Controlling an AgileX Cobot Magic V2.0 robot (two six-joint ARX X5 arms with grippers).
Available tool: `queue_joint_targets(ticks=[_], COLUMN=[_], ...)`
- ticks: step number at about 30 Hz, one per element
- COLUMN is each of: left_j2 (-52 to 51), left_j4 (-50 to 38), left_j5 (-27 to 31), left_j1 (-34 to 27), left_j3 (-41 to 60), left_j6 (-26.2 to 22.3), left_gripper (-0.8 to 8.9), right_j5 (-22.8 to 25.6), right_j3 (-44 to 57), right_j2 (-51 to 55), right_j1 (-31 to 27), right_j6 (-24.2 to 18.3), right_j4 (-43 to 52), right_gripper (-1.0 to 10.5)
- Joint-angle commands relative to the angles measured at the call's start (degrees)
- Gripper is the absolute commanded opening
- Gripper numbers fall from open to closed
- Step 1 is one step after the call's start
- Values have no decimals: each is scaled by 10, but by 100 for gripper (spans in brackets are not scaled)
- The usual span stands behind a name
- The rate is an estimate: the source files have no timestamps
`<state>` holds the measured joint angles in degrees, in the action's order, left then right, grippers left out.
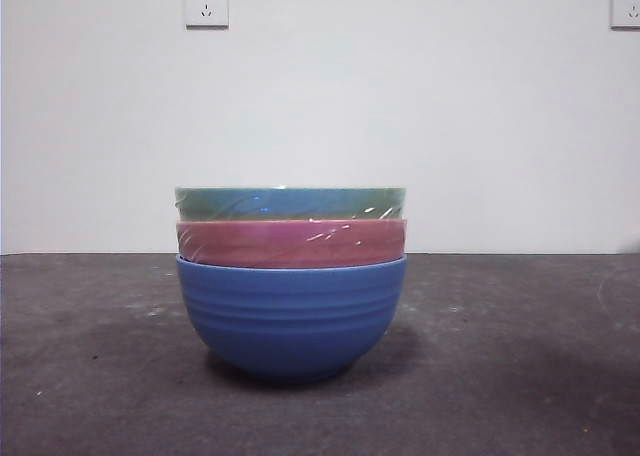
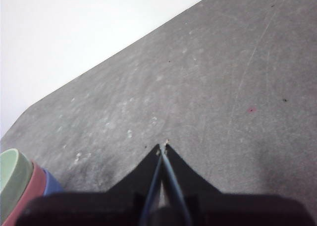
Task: Pick up the green bowl on the top,put the green bowl on the left,pick up the red bowl in the middle,put the red bowl on the right
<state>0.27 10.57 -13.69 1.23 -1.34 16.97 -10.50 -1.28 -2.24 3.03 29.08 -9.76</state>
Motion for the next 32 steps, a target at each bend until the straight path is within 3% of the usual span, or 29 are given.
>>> queue_joint_targets(ticks=[1,14,23,26,32], left_j2=[-2,-2,-2,-1,25], left_j4=[-3,-67,-86,-115,-64], left_j5=[-2,-47,-127,-151,-117], left_j1=[-2,-2,-2,-2,-2], left_j3=[10,10,10,3,-78], left_j6=[15,81,101,108,131], left_gripper=[-1,-1,-5,-6,-6], right_j5=[-2,0,-1,-25,-94], right_j3=[-1,-87,-200,-247,-348], right_j2=[0,-14,-131,-192,-321], right_j1=[1,1,1,1,1], right_j6=[11,15,-13,-31,-66], right_j4=[3,3,3,3,-4], right_gripper=[0,-4,-4,-4,-4])
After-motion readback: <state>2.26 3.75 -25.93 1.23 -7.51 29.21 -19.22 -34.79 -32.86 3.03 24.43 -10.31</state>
